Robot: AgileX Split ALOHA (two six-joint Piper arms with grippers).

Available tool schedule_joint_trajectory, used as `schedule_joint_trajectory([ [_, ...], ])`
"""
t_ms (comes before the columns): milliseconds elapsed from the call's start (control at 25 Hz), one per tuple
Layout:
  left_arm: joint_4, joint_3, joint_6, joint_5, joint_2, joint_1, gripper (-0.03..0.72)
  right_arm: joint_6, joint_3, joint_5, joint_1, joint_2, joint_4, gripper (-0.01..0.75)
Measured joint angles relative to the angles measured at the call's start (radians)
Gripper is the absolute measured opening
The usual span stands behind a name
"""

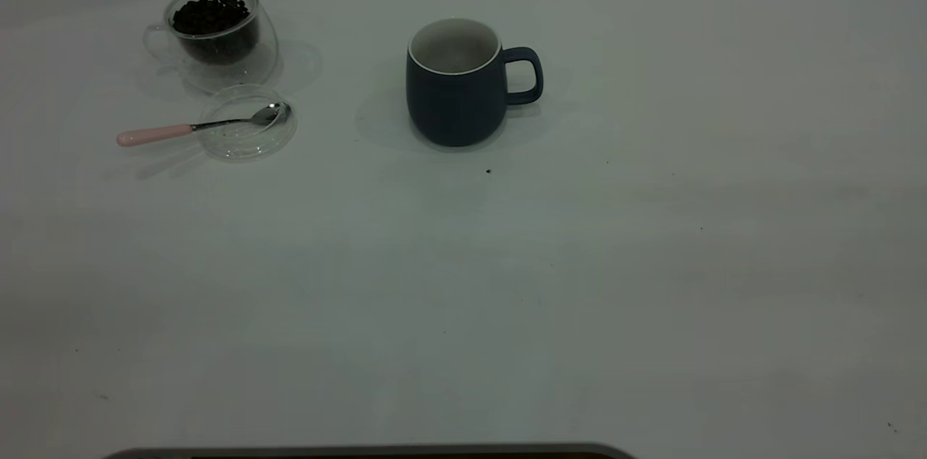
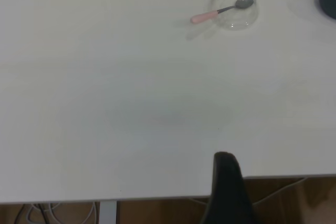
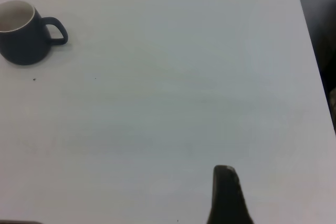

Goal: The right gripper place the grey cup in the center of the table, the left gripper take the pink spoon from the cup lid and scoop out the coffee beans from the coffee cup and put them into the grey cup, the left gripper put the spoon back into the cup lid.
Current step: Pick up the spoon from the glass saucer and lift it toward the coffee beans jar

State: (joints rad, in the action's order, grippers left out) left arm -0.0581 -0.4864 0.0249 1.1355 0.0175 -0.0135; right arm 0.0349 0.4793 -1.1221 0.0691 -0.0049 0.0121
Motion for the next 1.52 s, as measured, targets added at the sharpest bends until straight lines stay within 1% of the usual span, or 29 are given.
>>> schedule_joint_trajectory([
  [520, 0.000, 0.000, 0.003, 0.000, 0.000, 0.000, 0.579, -0.001, 0.000, 0.000, 0.000, 0.000, 0.000, 0.536],
  [640, -0.002, -0.001, 0.002, -0.003, 0.000, 0.000, 0.561, -0.001, 0.000, 0.000, 0.000, 0.000, 0.000, 0.536],
  [760, -0.016, -0.032, -0.014, -0.050, -0.031, 0.000, 0.532, -0.001, 0.000, 0.000, 0.000, 0.000, 0.000, 0.536],
  [880, -0.017, -0.074, -0.093, -0.126, -0.163, 0.000, 0.518, -0.001, 0.000, 0.000, 0.000, 0.000, 0.000, 0.536],
  [1040, -0.012, -0.105, -0.193, -0.262, -0.426, 0.000, 0.514, -0.001, 0.000, 0.000, 0.000, 0.000, 0.000, 0.536],
  [1080, -0.002, -0.111, -0.214, -0.284, -0.480, 0.000, 0.514, -0.001, 0.000, 0.000, 0.000, 0.000, 0.000, 0.536],
  [1200, 0.094, -0.144, -0.342, -0.331, -0.656, -0.007, 0.514, -0.001, 0.000, 0.000, 0.000, 0.000, 0.000, 0.536],
  [1280, 0.189, -0.170, -0.445, -0.343, -0.759, -0.022, 0.514, -0.001, 0.000, 0.000, 0.000, 0.000, 0.000, 0.536],
  [1360, 0.261, -0.204, -0.489, -0.356, -0.862, -0.047, 0.513, -0.001, 0.000, 0.000, 0.000, 0.000, 0.000, 0.536],
  [1520, 0.276, -0.299, -0.486, -0.377, -1.057, -0.125, 0.513, -0.002, 0.000, 0.000, 0.000, 0.000, 0.000, 0.536],
])
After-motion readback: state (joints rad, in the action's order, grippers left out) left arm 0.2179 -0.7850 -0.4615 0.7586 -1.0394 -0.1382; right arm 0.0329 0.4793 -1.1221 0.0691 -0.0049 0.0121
